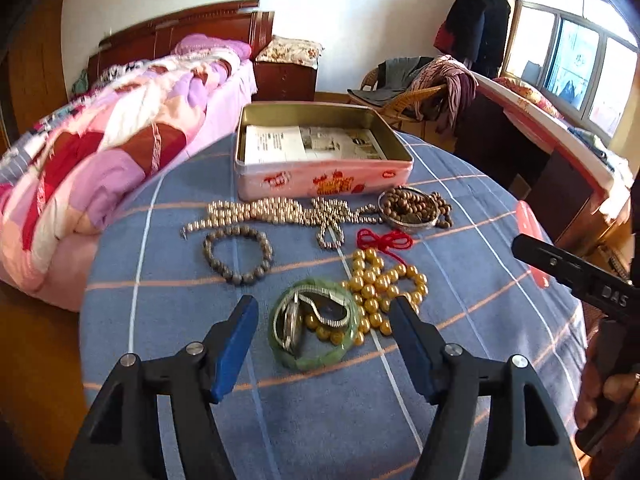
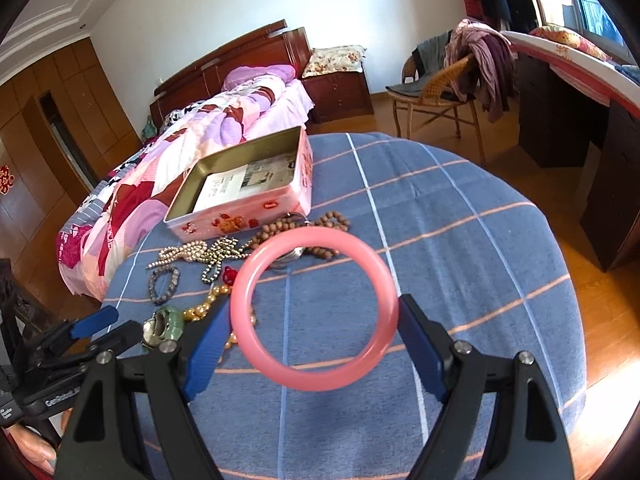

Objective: Organize jewelry
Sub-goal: 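Close the left tool on the green jade bangle and lift it, then lower the green bangle into the tin with the left tool while the right tool drops the pink bangle in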

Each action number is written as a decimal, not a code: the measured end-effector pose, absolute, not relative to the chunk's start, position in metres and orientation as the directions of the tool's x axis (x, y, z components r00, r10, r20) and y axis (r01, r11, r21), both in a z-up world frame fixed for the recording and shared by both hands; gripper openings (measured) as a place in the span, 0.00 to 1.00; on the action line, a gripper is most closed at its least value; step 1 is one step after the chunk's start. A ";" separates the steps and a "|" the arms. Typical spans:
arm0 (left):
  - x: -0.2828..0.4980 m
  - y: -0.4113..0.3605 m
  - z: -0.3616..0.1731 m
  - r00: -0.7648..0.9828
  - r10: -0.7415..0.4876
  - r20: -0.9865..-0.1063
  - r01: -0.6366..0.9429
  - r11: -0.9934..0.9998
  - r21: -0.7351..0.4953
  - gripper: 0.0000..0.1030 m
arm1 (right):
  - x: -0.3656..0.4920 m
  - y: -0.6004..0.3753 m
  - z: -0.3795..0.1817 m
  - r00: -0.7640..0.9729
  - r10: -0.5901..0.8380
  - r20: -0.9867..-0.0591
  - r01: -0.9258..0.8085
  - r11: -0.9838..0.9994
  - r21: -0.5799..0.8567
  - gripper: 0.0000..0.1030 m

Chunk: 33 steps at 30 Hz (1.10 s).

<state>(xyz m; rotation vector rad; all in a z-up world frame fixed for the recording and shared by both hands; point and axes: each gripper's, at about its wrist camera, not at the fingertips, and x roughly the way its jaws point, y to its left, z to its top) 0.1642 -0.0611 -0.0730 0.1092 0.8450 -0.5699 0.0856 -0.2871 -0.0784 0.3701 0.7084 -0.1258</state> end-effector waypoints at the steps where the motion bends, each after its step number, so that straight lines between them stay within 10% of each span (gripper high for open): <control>1: 0.162 -0.059 -0.073 0.532 -0.435 -0.727 0.514 0.848 -0.131 0.65 | 0.086 -0.286 -0.079 0.754 0.016 -0.656 0.231 0.929 0.290 0.81; 4: 0.146 -0.056 -0.070 0.536 -0.469 -0.702 0.557 0.821 -0.123 0.35 | 0.089 -0.284 -0.082 0.751 0.033 -0.659 0.219 0.930 0.296 0.81; 30: 0.163 -0.098 -0.114 0.434 -0.310 -0.846 0.667 0.741 0.071 0.30 | 0.084 -0.281 -0.076 0.758 0.050 -0.651 0.218 0.920 0.325 0.81; 33: 0.160 -0.097 -0.115 0.413 -0.353 -0.840 0.688 0.725 0.034 0.07 | 0.083 -0.280 -0.076 0.758 0.053 -0.650 0.215 0.921 0.326 0.81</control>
